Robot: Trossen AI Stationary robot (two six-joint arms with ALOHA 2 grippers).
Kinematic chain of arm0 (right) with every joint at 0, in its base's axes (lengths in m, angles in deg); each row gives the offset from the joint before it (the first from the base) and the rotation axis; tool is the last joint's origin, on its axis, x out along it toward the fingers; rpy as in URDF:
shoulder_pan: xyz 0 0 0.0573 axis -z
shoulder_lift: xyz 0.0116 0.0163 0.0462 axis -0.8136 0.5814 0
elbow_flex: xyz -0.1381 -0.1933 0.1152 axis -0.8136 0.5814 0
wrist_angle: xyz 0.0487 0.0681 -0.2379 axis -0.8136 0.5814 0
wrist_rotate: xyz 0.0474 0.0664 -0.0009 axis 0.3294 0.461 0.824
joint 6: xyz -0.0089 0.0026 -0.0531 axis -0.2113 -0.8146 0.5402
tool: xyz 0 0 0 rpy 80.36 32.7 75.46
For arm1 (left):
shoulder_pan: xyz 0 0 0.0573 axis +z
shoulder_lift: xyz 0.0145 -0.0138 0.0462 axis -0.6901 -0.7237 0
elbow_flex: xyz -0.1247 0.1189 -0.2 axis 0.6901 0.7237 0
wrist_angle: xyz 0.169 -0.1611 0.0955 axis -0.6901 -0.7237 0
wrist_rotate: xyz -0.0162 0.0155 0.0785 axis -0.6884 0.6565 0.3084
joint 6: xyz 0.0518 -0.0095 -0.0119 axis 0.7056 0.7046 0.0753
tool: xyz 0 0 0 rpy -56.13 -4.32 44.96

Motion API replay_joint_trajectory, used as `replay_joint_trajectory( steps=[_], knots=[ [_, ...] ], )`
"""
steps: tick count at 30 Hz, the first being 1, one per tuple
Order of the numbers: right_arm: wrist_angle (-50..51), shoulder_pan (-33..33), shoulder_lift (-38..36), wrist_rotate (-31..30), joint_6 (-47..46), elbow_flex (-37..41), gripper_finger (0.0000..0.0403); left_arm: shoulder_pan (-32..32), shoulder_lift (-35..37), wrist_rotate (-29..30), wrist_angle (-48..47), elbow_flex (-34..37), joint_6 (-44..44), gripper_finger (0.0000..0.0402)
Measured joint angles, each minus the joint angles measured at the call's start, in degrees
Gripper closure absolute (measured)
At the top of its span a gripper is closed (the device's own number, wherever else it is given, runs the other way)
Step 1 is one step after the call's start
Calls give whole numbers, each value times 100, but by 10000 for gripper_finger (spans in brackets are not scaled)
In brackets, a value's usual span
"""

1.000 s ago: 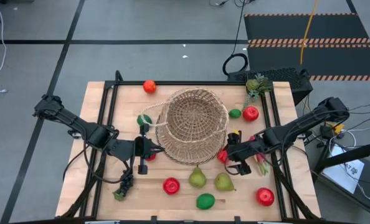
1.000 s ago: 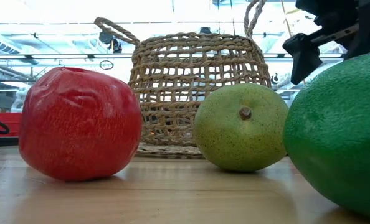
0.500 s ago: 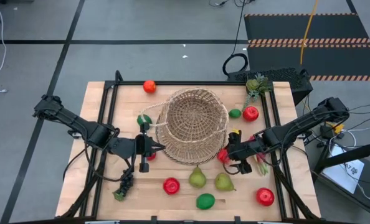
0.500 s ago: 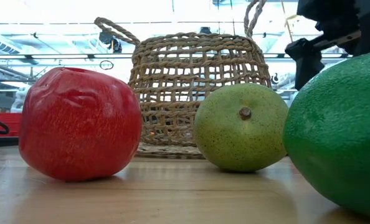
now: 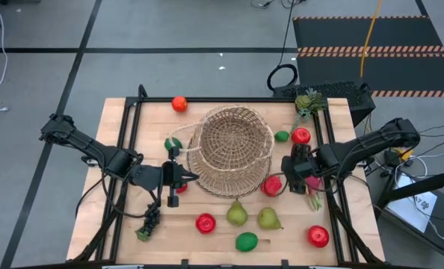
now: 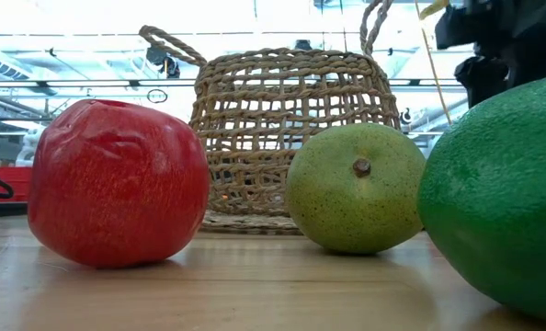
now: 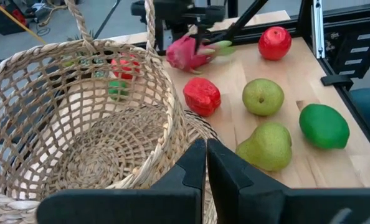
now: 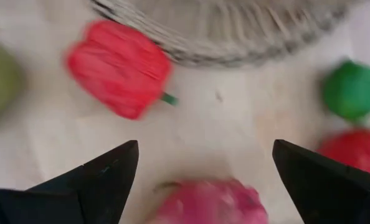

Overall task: Build produce basket
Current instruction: Put the top right red apple into the basket

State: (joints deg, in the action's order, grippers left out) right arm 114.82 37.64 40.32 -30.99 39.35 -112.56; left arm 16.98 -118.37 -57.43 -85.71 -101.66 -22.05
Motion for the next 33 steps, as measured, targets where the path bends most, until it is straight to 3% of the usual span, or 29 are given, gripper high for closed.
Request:
replay_joint_trajectory(
  steps=[4, 10, 18, 33],
  knots=[
    [479, 506, 0, -35, 8, 0, 47, 0, 0, 0, 2, 0, 0, 382],
    [537, 1259, -15, -636, 836, 0, 50, 0, 0, 0, 2, 0, 0, 382],
    [576, 2360, -15, -607, 1962, 0, 50, 0, 0, 0, -2, 0, -2, 382],
    [790, 3484, -530, -454, 3642, 0, 69, -52, 0, 0, -7, 0, 10, 382]
  ],
)
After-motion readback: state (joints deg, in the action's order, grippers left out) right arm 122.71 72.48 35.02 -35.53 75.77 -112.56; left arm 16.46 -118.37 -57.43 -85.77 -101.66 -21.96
